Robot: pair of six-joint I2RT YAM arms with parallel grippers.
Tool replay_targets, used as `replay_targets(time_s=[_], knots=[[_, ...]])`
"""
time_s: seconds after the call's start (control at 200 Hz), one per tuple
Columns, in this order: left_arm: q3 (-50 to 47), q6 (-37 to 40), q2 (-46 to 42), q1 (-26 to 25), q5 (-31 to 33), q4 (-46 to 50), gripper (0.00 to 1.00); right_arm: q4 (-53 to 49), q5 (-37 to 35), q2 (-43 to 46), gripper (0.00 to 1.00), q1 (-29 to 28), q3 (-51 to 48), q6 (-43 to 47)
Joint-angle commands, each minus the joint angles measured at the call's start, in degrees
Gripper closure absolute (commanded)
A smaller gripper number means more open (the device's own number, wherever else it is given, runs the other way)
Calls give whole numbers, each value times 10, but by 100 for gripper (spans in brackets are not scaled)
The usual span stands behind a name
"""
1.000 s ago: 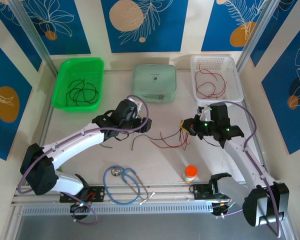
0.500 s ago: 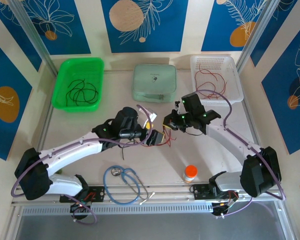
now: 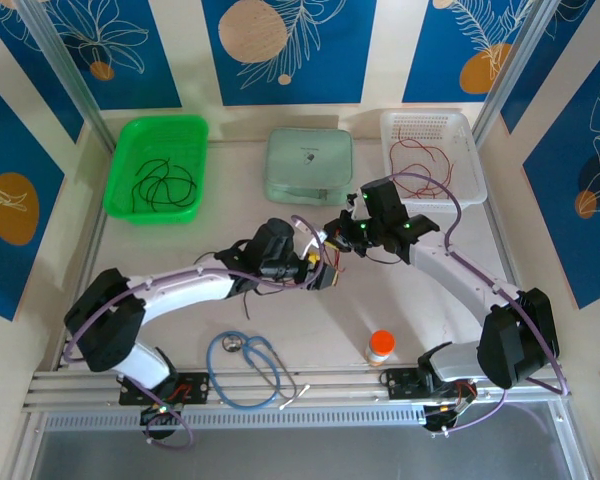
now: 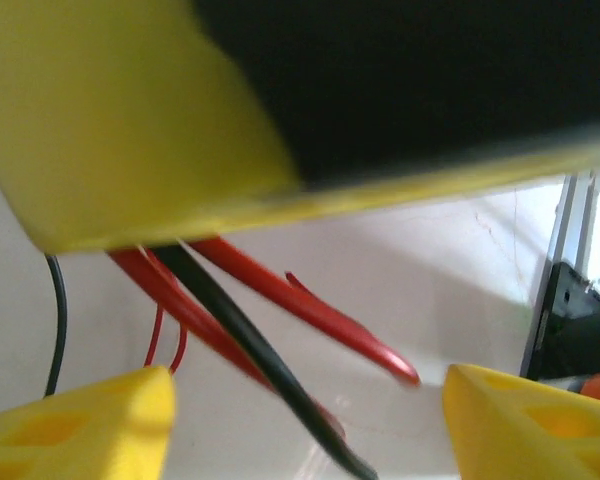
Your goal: Untangle the cables
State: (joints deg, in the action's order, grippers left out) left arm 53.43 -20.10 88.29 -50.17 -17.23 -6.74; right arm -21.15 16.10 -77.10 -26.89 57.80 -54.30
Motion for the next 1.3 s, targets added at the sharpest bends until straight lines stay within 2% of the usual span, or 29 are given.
replay_targets(time_s=[0.0, 0.075, 0.15, 0.235, 0.39, 0.515, 0.62, 0.82, 0.985, 1.211, 1.296], knots=[[30, 8, 9, -3, 15, -28, 60, -4, 12, 9, 100, 0, 8, -4], [25, 12, 1, -3, 28, -20, 82, -12, 6, 16, 99, 8, 2, 1], [14, 20, -17, -2, 49, -2, 100, -15, 4, 24, 95, 19, -9, 3], [-1, 31, -42, -2, 76, 21, 100, -16, 8, 31, 88, 33, -23, 7], [-33, 37, -75, 3, 102, 45, 100, -16, 22, 31, 68, 40, -44, 18], [-50, 32, -72, 7, 104, 50, 100, -4, 27, 26, 54, 30, -55, 17], [-64, 26, -59, 9, 115, 57, 100, 8, 22, 17, 46, 16, -58, 8], [-118, -13, -68, 9, 107, 36, 100, 25, -9, -9, 44, -11, -66, -11], [-157, -73, -69, -11, 69, -34, 98, -21, -70, -12, 45, -19, -68, 12], [-57, -61, 11, -75, 68, -3, 96, -114, -146, 39, 49, 16, -65, 63], [1, -52, 52, -92, 79, 41, 90, -140, -150, 61, 50, 45, -69, 84]])
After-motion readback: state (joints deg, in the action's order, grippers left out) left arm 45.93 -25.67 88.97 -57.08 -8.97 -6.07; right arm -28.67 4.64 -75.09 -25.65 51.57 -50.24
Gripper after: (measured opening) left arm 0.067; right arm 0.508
